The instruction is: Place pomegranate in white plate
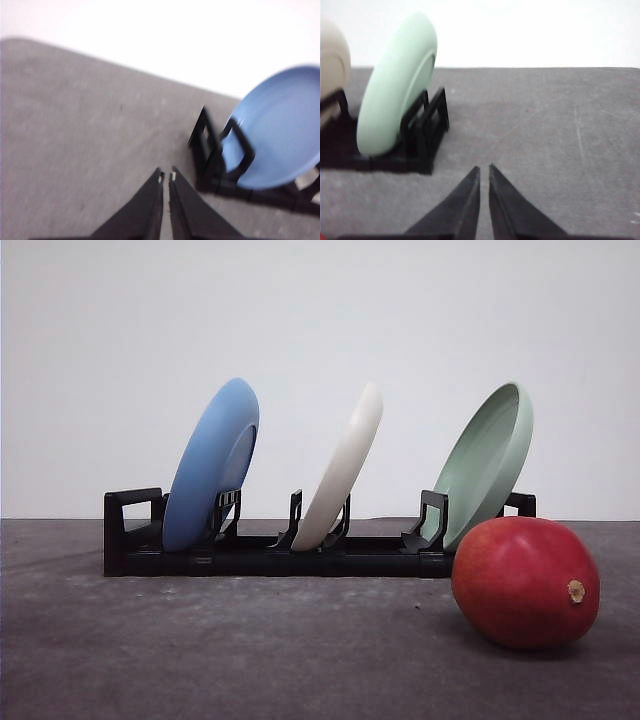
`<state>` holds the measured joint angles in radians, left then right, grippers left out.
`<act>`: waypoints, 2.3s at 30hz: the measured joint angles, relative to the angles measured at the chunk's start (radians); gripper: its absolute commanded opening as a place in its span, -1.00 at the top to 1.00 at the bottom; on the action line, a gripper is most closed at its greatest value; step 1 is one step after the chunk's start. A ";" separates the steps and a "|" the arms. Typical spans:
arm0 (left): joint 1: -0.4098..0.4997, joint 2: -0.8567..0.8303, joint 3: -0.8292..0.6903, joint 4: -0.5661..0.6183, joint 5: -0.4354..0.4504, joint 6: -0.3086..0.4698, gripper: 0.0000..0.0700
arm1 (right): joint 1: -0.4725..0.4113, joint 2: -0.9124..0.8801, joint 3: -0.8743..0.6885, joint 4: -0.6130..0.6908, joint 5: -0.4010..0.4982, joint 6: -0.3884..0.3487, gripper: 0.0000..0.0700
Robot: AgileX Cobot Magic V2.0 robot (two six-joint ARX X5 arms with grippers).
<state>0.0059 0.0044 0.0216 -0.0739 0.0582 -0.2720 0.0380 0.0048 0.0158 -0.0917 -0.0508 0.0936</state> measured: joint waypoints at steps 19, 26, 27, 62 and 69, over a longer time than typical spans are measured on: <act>0.000 0.135 0.442 -0.406 -0.004 -0.006 0.99 | 0.000 0.080 0.416 -0.250 -0.053 0.219 0.99; 0.000 0.312 0.641 -0.662 0.027 0.006 0.99 | 0.000 0.270 0.599 -0.509 -0.115 0.148 0.99; 0.000 0.337 0.656 -0.682 0.038 0.014 0.99 | 0.000 0.299 0.610 -0.531 -0.127 0.133 0.99; -0.429 0.682 0.760 -0.411 0.149 0.389 -0.23 | 0.303 0.533 0.629 -0.506 -0.237 -0.157 -0.06; -0.524 0.746 0.760 -0.324 0.150 0.389 -0.23 | 0.303 0.533 0.629 -0.480 -0.237 -0.157 -0.06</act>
<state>-0.5176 0.7501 0.7818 -0.3978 0.2083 0.1169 0.3408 0.5373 0.6445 -0.5713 -0.2874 -0.0631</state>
